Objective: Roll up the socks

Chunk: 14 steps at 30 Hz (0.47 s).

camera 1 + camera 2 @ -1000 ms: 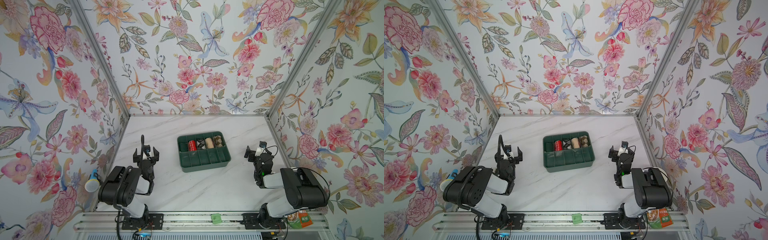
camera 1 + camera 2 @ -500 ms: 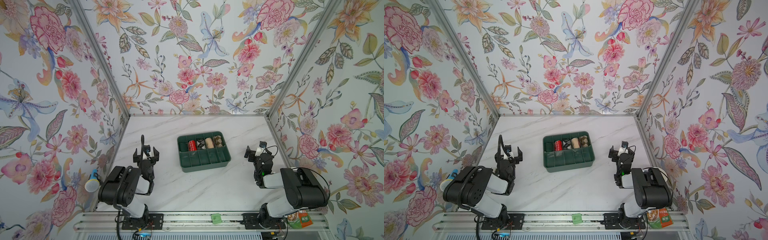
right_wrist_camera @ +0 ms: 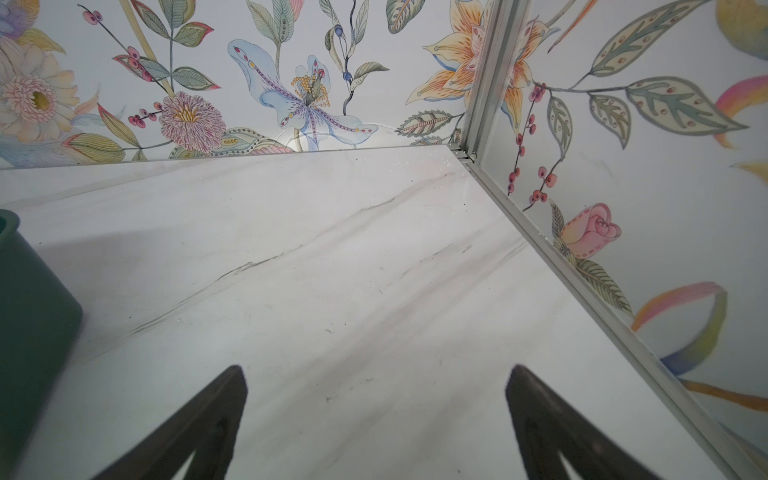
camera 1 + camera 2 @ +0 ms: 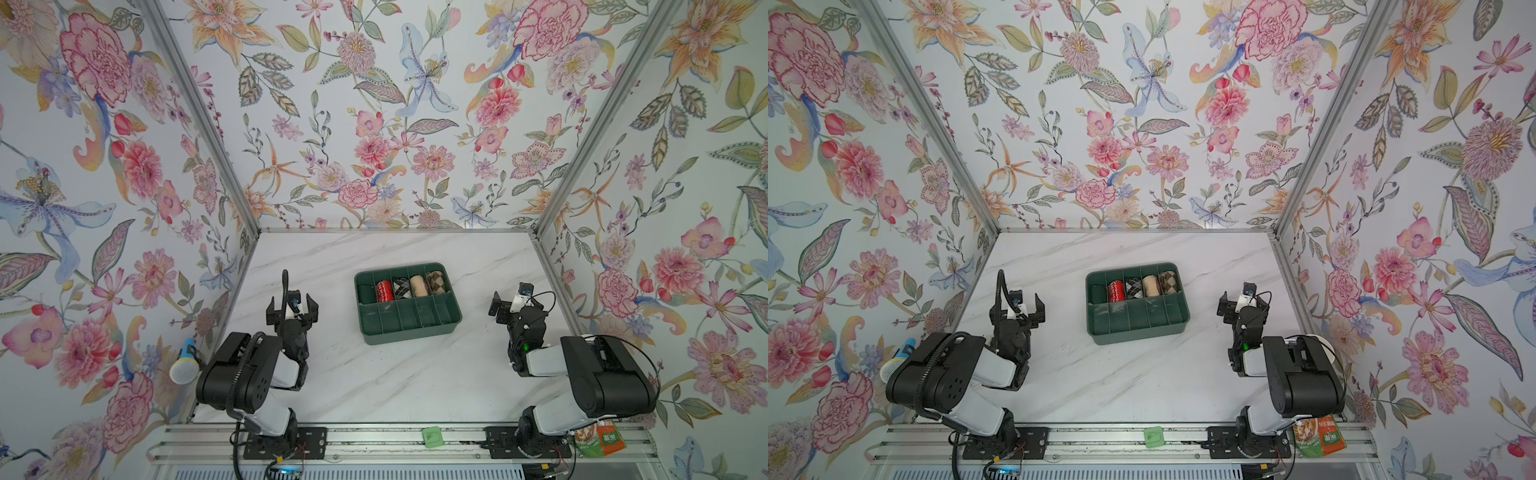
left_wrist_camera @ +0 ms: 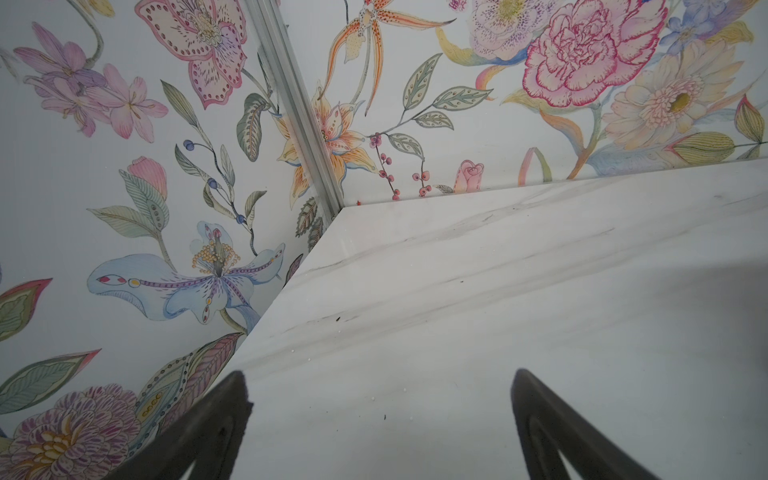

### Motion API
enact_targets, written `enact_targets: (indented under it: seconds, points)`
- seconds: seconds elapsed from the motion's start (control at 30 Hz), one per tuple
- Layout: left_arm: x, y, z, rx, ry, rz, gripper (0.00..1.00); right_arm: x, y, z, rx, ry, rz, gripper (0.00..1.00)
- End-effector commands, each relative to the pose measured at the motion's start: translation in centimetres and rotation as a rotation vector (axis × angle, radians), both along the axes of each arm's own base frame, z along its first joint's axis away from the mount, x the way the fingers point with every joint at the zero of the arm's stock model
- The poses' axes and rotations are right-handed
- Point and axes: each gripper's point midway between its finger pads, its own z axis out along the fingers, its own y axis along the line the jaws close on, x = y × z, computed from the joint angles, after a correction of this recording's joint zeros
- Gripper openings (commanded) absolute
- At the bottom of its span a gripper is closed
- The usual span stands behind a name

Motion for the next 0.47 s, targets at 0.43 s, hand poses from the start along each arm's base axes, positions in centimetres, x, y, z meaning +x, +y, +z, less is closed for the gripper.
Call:
enact_targets:
  seconds: [0.43]
  points:
    - [0.31,-0.07,1.01,-0.01,-0.035,-0.011,0.99,0.17,-0.09,0.36,-0.017,-0.01,-0.007,0.99]
